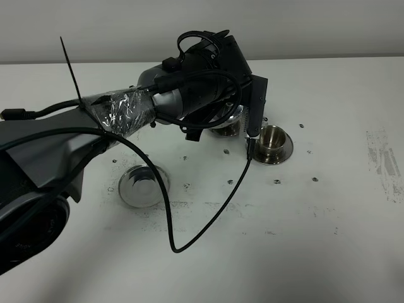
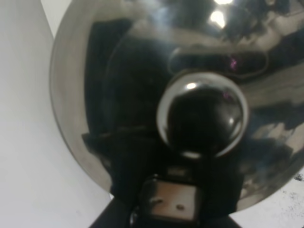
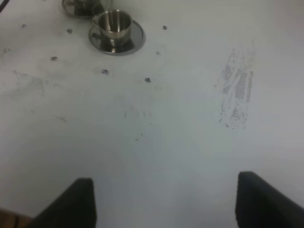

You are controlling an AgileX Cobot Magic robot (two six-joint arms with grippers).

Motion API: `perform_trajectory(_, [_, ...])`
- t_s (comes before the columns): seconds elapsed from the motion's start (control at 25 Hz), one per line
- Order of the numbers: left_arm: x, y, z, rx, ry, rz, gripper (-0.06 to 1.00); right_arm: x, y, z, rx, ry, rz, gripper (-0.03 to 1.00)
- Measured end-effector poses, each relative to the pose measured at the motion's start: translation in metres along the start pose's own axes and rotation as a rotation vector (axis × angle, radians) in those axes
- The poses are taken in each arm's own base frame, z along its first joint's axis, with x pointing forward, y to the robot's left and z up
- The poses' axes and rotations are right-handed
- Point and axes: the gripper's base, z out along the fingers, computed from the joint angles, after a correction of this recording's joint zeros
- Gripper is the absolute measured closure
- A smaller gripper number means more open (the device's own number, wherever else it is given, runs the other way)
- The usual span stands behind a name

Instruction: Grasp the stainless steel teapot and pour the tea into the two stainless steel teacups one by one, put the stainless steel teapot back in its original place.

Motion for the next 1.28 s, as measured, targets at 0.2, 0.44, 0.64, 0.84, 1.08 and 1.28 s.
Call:
perform_trajectory(0.2, [-0.0019, -0.0024, 0.0008, 0.008, 0.013, -0.011, 0.77, 0.0000, -0.0005, 0.0000, 0.005, 0.000, -0.003, 0.38])
perform_trajectory(0.44, [-0.0028, -0.0044, 0.0040, 0.005, 0.042, -0.012, 0.77, 0.0000, 0.0000, 0.0000, 0.000, 0.000, 0.000, 0.38])
perform_trajectory(0.64, [-0.0025, -0.0037, 0.0028, -0.008, 0.058, -0.014, 0.77, 0.0000, -0.0005, 0.0000, 0.005, 0.000, -0.003, 0.38])
perform_trajectory(0.84, [-0.0039, -0.0039, 0.0013, -0.014, 0.060, -0.020, 0.77, 0.0000, 0.0000, 0.0000, 0.000, 0.000, 0.000, 0.38])
perform_trajectory(1.08, [-0.0061, -0.0039, -0.0009, -0.028, 0.063, -0.017, 0.77, 0.0000, -0.0005, 0.0000, 0.005, 0.000, -0.003, 0.38])
perform_trajectory(1.28, [-0.0077, -0.0053, 0.0028, -0.031, 0.074, -0.005, 0.77, 0.0000, -0.0005, 0.0000, 0.005, 0.000, -0.003, 0.38])
